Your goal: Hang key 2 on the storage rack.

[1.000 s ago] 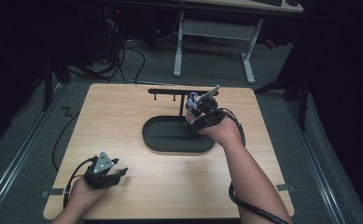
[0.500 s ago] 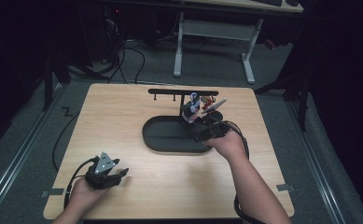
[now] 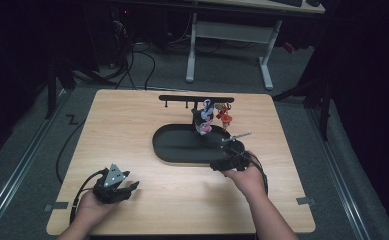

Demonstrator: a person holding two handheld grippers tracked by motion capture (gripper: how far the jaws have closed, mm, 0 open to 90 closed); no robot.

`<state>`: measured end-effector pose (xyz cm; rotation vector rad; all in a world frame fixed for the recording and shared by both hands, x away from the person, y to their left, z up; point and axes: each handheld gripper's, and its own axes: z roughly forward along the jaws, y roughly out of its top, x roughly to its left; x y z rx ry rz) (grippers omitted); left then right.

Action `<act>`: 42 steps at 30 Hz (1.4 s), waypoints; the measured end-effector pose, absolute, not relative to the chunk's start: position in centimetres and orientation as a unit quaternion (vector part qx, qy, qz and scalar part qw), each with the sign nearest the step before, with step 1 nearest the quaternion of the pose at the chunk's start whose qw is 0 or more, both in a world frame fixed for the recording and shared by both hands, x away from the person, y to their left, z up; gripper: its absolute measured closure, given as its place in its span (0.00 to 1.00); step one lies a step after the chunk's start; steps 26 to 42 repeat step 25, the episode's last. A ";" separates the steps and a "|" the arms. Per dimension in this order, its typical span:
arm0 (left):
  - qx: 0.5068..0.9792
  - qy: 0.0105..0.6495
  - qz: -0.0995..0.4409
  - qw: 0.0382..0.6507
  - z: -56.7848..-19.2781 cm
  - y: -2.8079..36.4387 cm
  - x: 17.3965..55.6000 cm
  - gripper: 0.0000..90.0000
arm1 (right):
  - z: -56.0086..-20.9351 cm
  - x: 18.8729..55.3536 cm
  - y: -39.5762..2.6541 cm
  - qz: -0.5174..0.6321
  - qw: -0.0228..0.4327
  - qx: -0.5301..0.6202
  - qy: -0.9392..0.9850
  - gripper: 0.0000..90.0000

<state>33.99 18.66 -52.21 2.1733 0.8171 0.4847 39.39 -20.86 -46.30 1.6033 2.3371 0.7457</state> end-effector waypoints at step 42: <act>0.859 0.300 0.171 0.379 -52.6 16.5 33.2 0.48 | -52.6 30.5 -23.9 0.421 0.165 0.514 0.729 0.16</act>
